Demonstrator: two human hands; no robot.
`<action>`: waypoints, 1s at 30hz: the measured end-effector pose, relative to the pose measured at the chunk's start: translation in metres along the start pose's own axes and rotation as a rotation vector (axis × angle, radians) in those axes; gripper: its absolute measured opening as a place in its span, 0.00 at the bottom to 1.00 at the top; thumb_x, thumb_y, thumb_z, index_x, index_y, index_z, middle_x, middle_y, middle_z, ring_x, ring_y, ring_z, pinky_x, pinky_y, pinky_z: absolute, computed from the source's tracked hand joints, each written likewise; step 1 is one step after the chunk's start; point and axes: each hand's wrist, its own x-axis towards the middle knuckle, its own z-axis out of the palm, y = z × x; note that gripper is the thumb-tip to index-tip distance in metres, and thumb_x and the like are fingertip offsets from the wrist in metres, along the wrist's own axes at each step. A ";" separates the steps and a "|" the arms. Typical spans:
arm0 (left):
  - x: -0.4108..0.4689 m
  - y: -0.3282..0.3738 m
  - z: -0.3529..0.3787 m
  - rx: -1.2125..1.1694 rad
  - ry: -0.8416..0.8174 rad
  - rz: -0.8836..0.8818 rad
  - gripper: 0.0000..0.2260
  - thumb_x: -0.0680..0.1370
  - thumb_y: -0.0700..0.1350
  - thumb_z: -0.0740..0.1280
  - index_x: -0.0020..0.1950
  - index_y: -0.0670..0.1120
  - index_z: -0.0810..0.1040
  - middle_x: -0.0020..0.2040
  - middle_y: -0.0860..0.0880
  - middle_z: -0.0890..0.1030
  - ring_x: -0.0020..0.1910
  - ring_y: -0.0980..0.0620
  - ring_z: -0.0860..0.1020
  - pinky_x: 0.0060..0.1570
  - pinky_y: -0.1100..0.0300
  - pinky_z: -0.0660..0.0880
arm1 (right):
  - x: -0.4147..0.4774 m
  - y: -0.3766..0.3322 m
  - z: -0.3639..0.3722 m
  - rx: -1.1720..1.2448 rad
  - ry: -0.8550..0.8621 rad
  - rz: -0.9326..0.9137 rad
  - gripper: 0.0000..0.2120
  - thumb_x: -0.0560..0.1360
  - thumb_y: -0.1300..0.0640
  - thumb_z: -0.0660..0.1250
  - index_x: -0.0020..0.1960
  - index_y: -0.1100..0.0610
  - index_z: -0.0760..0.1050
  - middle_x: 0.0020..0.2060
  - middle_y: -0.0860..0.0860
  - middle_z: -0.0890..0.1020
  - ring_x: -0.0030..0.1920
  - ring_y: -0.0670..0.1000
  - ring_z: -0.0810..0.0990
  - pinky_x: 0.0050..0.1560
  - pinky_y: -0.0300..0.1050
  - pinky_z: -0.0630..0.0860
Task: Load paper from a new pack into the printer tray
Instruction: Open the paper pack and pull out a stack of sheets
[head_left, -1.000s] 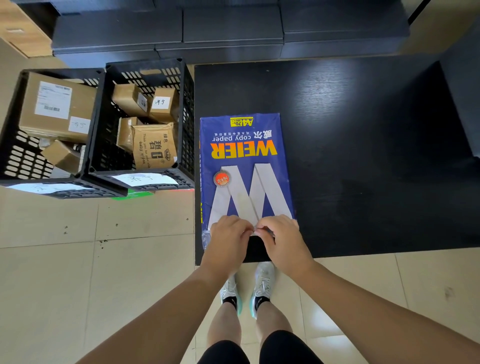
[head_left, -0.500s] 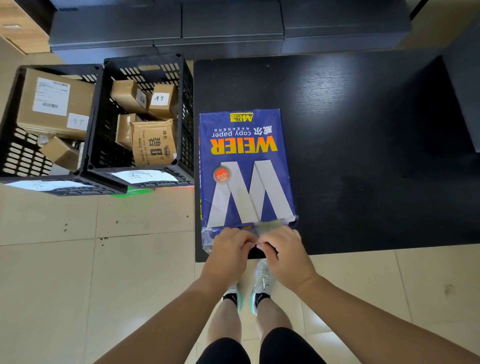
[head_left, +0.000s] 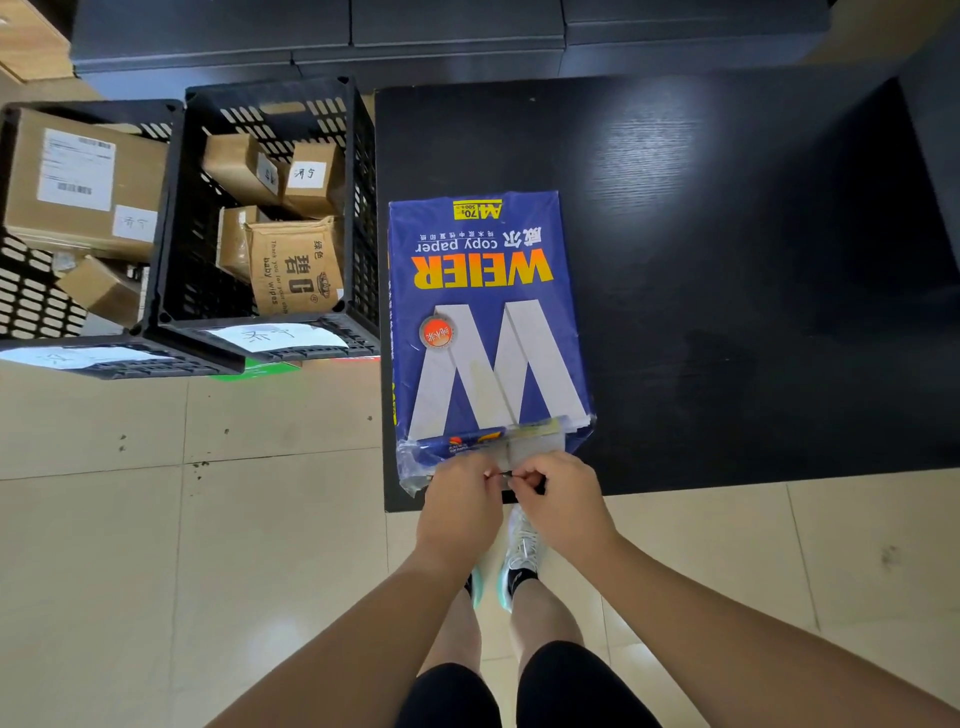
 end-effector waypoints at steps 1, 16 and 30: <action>0.000 0.000 0.002 -0.004 0.011 -0.014 0.07 0.75 0.37 0.64 0.40 0.40 0.80 0.38 0.44 0.82 0.39 0.44 0.78 0.41 0.48 0.76 | 0.001 0.000 0.001 0.003 0.005 0.006 0.03 0.69 0.62 0.74 0.37 0.58 0.82 0.31 0.48 0.79 0.37 0.52 0.78 0.42 0.46 0.77; -0.004 -0.005 -0.003 -0.107 0.055 -0.008 0.16 0.74 0.41 0.71 0.61 0.48 0.77 0.56 0.52 0.78 0.54 0.52 0.76 0.52 0.63 0.70 | -0.005 -0.003 -0.022 0.199 0.293 0.151 0.04 0.72 0.58 0.72 0.38 0.55 0.80 0.32 0.48 0.79 0.35 0.46 0.77 0.36 0.33 0.73; -0.003 -0.003 -0.008 -0.056 0.078 0.047 0.25 0.71 0.37 0.73 0.66 0.51 0.72 0.61 0.52 0.76 0.62 0.48 0.74 0.62 0.50 0.74 | 0.005 0.000 -0.043 0.231 0.378 0.386 0.07 0.76 0.56 0.69 0.51 0.55 0.84 0.36 0.47 0.83 0.37 0.44 0.79 0.36 0.29 0.68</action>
